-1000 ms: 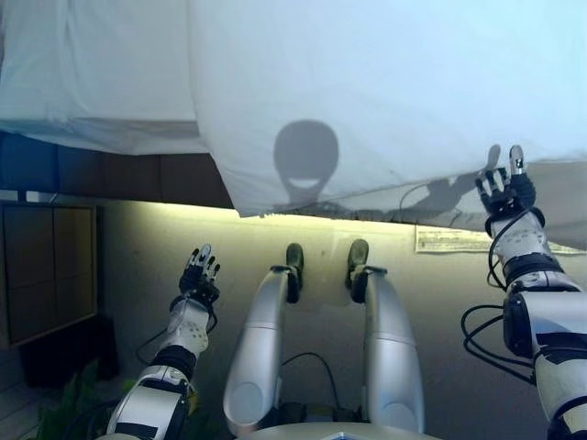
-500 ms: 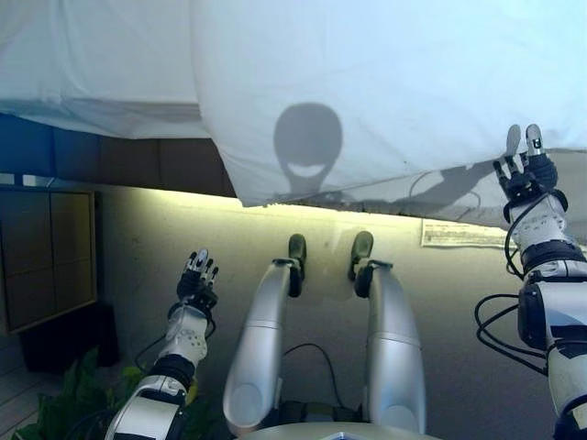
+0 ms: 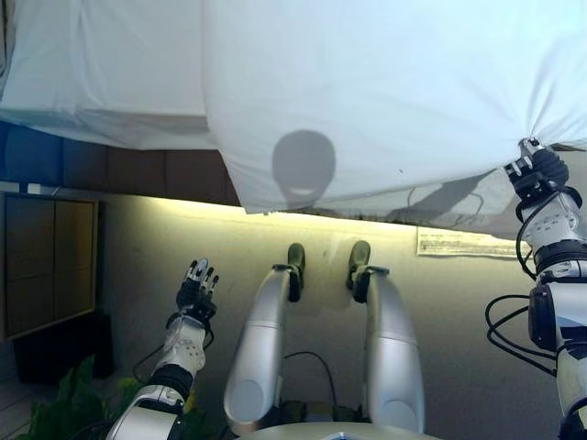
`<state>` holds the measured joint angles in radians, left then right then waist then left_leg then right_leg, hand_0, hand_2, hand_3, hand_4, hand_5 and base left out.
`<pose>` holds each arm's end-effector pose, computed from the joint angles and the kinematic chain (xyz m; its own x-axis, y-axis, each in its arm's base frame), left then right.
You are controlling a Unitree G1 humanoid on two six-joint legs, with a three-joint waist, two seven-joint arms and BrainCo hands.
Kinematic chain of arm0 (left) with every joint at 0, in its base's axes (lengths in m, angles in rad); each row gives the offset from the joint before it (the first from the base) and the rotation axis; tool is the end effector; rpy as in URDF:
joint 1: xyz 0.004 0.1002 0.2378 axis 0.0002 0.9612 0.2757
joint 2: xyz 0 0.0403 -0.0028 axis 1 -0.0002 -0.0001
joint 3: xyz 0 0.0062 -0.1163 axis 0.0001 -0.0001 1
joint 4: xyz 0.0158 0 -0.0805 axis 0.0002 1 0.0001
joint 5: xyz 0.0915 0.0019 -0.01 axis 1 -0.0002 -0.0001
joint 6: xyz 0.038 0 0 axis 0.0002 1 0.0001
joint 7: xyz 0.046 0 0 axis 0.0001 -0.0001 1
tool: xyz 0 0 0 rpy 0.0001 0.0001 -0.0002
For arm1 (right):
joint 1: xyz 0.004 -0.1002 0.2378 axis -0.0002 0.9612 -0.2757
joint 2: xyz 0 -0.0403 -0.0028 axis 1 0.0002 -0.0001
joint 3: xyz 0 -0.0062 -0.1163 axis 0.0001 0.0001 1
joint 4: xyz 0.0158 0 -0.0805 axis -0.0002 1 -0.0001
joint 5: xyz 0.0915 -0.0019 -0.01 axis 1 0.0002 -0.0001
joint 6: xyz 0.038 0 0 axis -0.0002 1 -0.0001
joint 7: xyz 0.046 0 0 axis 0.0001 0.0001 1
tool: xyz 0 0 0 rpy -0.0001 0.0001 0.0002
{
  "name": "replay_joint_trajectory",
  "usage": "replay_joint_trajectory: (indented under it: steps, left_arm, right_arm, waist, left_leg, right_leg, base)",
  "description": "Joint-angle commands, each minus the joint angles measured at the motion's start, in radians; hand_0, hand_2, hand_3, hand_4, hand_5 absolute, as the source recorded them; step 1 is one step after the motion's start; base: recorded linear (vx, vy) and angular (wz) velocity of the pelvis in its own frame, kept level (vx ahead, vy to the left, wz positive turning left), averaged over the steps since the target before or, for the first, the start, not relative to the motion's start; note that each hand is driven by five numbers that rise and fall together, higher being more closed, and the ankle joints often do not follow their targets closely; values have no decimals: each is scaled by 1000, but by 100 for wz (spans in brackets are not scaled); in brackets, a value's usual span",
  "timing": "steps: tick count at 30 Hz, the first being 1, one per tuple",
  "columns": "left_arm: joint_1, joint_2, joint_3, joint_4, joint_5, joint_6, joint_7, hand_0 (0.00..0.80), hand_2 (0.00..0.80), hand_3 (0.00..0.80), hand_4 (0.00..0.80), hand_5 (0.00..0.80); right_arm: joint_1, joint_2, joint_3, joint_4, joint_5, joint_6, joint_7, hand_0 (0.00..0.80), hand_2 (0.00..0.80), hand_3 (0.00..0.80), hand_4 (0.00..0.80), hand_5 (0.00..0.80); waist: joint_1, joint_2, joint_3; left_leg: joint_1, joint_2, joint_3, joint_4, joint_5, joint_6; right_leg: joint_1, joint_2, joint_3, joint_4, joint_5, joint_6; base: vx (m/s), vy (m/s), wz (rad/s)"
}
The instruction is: Make the bed neatly
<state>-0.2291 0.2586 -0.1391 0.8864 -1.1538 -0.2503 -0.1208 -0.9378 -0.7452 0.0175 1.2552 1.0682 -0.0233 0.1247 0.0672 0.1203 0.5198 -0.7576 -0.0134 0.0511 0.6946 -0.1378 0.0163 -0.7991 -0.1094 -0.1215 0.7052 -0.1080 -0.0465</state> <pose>0.2022 0.2175 -0.0531 0.9064 0.1680 -0.3877 -0.3885 0.6922 -0.6083 0.3126 -0.3433 0.1511 0.9187 -0.3923 -0.0451 0.3600 0.7851 0.5039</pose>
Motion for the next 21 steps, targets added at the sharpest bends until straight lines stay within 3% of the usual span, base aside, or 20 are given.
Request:
replay_joint_trajectory:
  steps: [1,13,21]
  left_arm:
    - [58,49,-13,0,24,-17,-20,0,0,0,0,0]
    - [36,51,-62,20,89,9,-30,0,0,0,0,0]
    - [9,34,-67,66,140,46,-33,0,0,0,0,0]
  right_arm:
    - [16,-23,19,-40,-19,-20,25,800,800,800,800,800]
    - [133,84,31,-24,-80,62,37,800,800,800,800,800]
    - [246,244,57,-38,-73,71,89,800,800,800,800,800]
  waist:
    - [-3,-5,-17]
    - [6,-52,-86]
    - [11,-82,-150]
  left_leg:
    - [80,-16,31,-110,63,-10]
    - [267,-27,18,-260,94,-24]
    - [427,-29,22,-411,129,-32]
  right_leg:
    - [80,-1,-11,-57,47,50]
    - [285,-4,-30,-250,80,72]
    - [455,-18,-52,-404,110,91]
  base:
    - [0,0,0]
    - [25,-11,0]
    - [75,-2,0]
